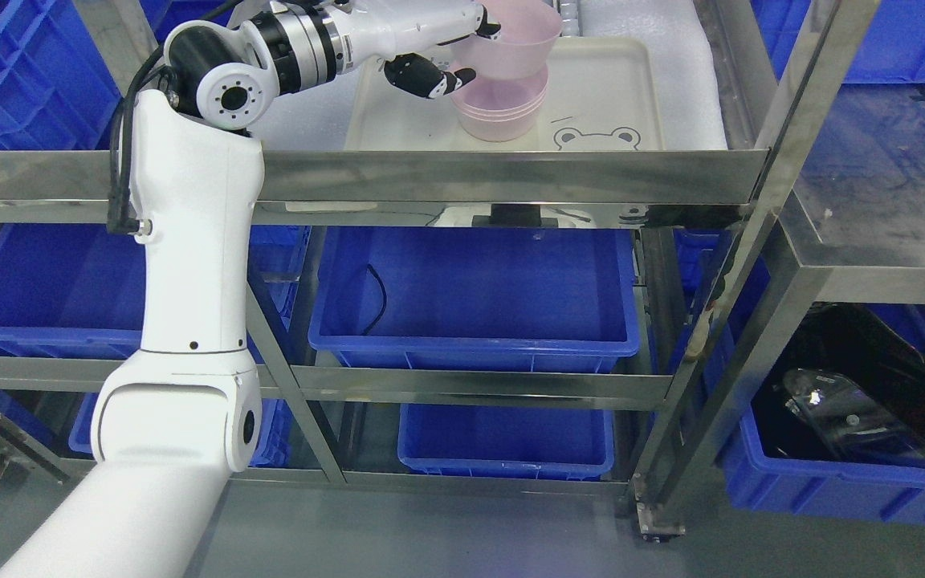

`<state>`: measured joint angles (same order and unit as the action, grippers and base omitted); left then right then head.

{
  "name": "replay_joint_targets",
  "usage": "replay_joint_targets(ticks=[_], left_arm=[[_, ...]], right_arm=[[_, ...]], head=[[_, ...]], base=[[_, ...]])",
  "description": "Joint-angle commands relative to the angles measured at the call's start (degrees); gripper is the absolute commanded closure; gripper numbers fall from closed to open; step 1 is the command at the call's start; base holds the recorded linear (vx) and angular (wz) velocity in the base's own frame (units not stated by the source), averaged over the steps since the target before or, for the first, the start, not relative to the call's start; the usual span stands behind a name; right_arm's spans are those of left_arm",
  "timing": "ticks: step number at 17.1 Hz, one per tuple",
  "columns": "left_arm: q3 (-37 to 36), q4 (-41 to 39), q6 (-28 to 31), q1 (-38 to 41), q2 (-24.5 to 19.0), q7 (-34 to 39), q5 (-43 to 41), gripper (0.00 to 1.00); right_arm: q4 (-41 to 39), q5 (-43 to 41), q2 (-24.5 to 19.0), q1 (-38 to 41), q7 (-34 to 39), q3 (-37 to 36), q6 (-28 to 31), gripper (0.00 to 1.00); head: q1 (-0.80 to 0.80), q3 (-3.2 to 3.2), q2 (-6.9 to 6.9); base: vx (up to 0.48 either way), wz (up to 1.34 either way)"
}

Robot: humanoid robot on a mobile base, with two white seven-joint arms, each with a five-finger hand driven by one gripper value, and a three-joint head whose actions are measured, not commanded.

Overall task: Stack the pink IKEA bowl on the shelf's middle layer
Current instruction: 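Lower the pink bowl onto the stacked pink bowls on the white tray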

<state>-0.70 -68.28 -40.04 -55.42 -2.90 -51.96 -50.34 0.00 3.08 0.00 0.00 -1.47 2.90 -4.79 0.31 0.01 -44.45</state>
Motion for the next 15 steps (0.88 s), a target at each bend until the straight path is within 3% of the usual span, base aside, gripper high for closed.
replay_joint_targets(ticks=[1,10,12,15], left_arm=[[0.61,7.55,-0.47,0.31,0.36,0.80,-2.12,0.96],[1.05,7.29,-0.47,0.14,-2.10,0.72,-3.00,0.95],[1.05,7.64,-0.47,-0.04,-2.02,0.98,-2.92,0.87],[0.96,8.43,-0.47,-0.39,-1.40,3.78,-3.00,0.84]], right_arm=[[-1.00,0.00,1.00,1.32,-0.03,0.00,0.05,0.00],[-1.00,0.00,1.00,1.32,-0.03,0.00,0.05,0.00],[-1.00,0.00,1.00,1.32,-0.03,0.00,0.05,0.00],[-1.00,0.00,1.00,1.32,-0.03,0.00,0.05,0.00]], head=[[0.00,0.00,0.00],[0.00,0.00,0.01],[0.00,0.00,0.01],[0.00,0.00,0.00]], base=[[0.027,-0.08],[0.002,-0.01],[-0.002,0.01],[0.000,0.00]])
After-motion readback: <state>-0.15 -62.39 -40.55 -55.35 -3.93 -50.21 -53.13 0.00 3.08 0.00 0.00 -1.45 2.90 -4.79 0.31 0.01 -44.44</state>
